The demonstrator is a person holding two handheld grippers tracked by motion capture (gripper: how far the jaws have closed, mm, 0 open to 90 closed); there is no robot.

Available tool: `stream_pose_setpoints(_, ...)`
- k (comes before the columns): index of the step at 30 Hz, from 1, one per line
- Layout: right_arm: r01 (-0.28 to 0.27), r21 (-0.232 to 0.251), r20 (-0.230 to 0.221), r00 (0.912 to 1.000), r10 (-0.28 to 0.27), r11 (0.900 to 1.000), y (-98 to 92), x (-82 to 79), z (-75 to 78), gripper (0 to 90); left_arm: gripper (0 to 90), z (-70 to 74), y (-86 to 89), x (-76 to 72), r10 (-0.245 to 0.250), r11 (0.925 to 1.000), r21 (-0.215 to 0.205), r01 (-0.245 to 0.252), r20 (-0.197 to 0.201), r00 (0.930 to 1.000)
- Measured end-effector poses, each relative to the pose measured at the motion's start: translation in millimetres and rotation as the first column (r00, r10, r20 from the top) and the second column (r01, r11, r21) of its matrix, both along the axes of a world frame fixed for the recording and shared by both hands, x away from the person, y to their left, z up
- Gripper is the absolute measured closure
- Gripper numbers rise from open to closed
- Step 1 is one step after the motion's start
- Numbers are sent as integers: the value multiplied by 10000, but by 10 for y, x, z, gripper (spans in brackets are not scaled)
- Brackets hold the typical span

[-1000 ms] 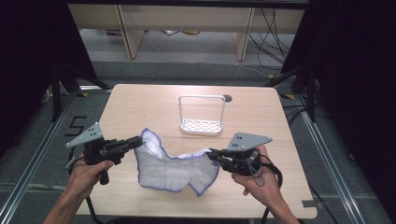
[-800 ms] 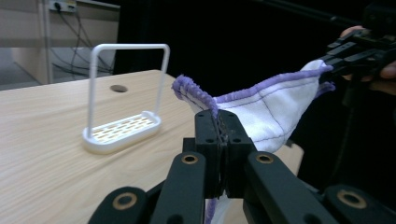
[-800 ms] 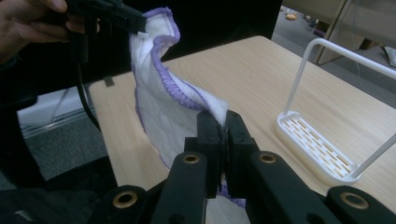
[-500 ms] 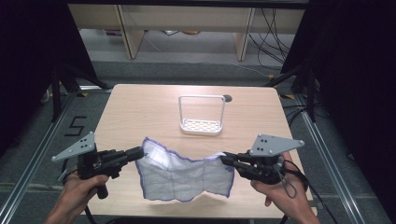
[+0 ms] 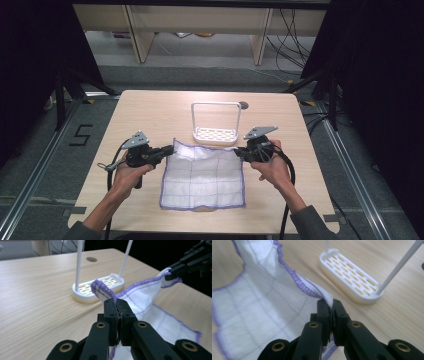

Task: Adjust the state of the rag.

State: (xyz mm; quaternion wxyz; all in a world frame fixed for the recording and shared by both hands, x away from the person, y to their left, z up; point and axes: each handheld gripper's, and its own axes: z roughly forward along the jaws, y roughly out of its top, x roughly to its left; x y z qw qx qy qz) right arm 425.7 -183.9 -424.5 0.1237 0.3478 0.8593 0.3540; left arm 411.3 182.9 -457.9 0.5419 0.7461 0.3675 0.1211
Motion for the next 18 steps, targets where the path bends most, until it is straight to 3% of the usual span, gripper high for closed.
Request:
stream_pose_setpoints(1, -94, 79, 264, 9996, 92, 9999, 12, 58, -55, 866, 863, -41, -15, 47, 60, 9999, 97, -59, -37, 10000)
stream_pose_setpoints(2, -17, -90, -17, 10000, 17, 10000, 24, 103, -85, 864, 862, -80, -23, 93, 100, 9999, 134, -98, -134, 9999)
stream_pose_setpoints(10, 550, -709, -412, 9975, -580, 9960, 125, 433, -410, 846, 851, -385, 4, 383, 775, 9965, 369, -750, -734, 9943)
stream_pose_setpoints(15, 499, -1000, -480, 9973, -549, 9937, 205, 542, -601, 846, 842, -509, 34, 388, 677, 9955, 724, -605, -1016, 9925)
stream_pose_setpoints(16, 424, -1225, -690, 9963, -511, 9916, 220, 539, -621, 846, 837, -513, 33, 383, 693, 9951, 780, -612, -1062, 9919)
stream_pose_setpoints(18, 348, -1489, -676, 9967, -453, 9882, 248, 547, -683, 846, 835, -530, 30, 377, 707, 9948, 810, -618, -1116, 9912)
